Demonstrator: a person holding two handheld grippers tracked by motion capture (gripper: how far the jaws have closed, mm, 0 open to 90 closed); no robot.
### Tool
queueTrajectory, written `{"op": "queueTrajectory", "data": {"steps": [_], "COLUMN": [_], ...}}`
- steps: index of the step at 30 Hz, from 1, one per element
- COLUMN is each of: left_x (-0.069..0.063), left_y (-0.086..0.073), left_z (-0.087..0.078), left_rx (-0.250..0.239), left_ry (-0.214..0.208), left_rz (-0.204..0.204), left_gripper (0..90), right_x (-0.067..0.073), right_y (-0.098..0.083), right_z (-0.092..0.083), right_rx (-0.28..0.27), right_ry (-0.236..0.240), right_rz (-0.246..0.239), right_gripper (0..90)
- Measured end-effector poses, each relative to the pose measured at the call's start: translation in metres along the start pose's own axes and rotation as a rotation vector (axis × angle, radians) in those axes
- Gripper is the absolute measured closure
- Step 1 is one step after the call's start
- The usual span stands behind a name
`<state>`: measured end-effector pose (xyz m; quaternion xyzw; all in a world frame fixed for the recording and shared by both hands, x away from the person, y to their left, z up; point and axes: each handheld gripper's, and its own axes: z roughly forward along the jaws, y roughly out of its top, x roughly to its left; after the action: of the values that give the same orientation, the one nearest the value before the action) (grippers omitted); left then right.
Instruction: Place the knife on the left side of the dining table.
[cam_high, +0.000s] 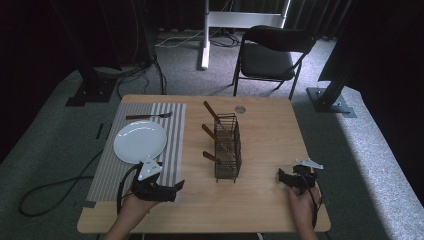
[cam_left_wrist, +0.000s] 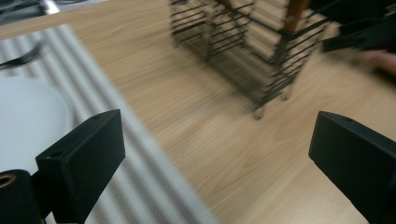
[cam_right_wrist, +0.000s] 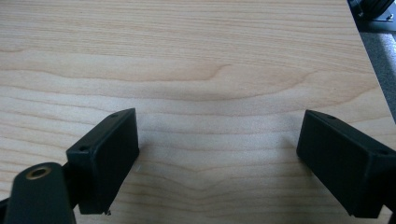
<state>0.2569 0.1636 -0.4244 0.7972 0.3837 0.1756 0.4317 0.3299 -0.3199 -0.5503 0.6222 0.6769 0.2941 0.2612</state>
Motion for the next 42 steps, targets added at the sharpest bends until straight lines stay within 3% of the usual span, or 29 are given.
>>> {"op": "queueTrajectory", "data": {"steps": [6, 10, 15, 27, 31, 39, 42], "left_x": [-0.008, -0.012, -0.017, -0.029, -0.03, -0.034, -0.031], "left_y": [0.014, 0.023, 0.035, 0.057, 0.063, 0.069, 0.069], "left_z": [0.004, 0.007, 0.013, 0.034, 0.041, 0.055, 0.057], "left_rx": [-0.008, -0.03, -0.037, -0.038, -0.03, -0.031, -0.037], "left_ry": [-0.007, -0.051, -0.069, -0.044, -0.052, -0.083, -0.088], "left_rz": [0.022, 0.033, 0.027, 0.006, -0.012, -0.023, -0.055], "left_gripper": [4.2, 4.2, 4.2, 4.2, 4.6, 15.4, 25.1], "right_x": [0.0, 0.0, 0.0, 0.0, 0.0, 0.0, 0.0], "right_y": [0.0, 0.0, 0.0, 0.0, 0.0, 0.0, 0.0], "right_z": [0.0, 0.0, 0.0, 0.0, 0.0, 0.0, 0.0], "right_rx": [-0.001, -0.001, -0.001, -0.001, -0.001, -0.001, -0.001], "right_ry": [0.0, 0.0, 0.0, 0.0, 0.0, 0.0, 0.0], "right_rz": [-0.001, -0.001, 0.0, -0.001, 0.0, -0.001, 0.0], "right_gripper": [12.1, 12.1, 12.1, 12.1, 12.1, 12.1, 12.1]}}
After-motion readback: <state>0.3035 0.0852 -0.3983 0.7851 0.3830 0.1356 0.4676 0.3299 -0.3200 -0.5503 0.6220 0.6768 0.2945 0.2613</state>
